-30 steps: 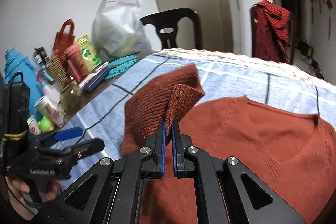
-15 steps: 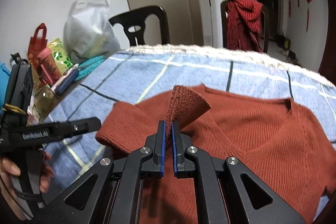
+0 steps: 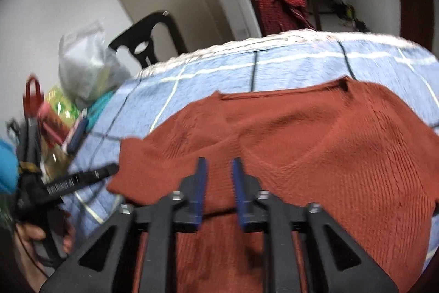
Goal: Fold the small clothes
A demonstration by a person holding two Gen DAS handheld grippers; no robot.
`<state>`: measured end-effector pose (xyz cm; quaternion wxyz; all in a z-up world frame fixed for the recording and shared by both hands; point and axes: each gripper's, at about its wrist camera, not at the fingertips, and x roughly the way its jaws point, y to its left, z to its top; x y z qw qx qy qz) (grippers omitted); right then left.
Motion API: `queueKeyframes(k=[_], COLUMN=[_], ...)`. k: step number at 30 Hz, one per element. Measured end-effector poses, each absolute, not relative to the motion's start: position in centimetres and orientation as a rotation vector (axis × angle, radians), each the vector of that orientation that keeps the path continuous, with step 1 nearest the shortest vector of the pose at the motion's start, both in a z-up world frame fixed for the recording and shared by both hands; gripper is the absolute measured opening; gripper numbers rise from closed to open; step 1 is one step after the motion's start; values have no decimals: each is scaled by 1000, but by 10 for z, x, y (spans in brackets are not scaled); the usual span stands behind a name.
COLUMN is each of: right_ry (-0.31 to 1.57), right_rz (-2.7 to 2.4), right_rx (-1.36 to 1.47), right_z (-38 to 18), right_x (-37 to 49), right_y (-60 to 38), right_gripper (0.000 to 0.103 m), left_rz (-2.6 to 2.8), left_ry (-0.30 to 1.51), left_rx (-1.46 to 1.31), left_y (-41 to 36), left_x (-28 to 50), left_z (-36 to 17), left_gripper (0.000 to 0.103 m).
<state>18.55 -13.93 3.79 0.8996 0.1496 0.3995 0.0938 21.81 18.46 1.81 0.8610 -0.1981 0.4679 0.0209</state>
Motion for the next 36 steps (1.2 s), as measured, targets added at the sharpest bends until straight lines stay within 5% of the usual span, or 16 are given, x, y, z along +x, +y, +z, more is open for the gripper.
queueKeyframes(k=[2,8,10,12,15,26,36], right_ry=[815,972,987,989,991,834,892], right_rz=[189,179,189,223,259,188,140], right_rx=[370,382,386,359,353,259,189], right_z=[39,15,9,8,7,45,22], right_x=[187,214,218,219,220,209,218], right_y=[-152,-152,-149,-142,-135,-148,-151], right_gripper=[53,53,47,17,6,5,5], left_rz=[51,37,41,43,44,82,24], left_ry=[989,1017,1017,1028,1029,1028,1028], left_rx=[-413,-421,-423,-422,-415,-311,-350], left_y=[185,186,188,189,190,178,184], left_x=[218,220,220,220,220,229,230], left_z=[17,13,12,11,13,10,13], left_gripper=[84,78,78,78,78,78,78])
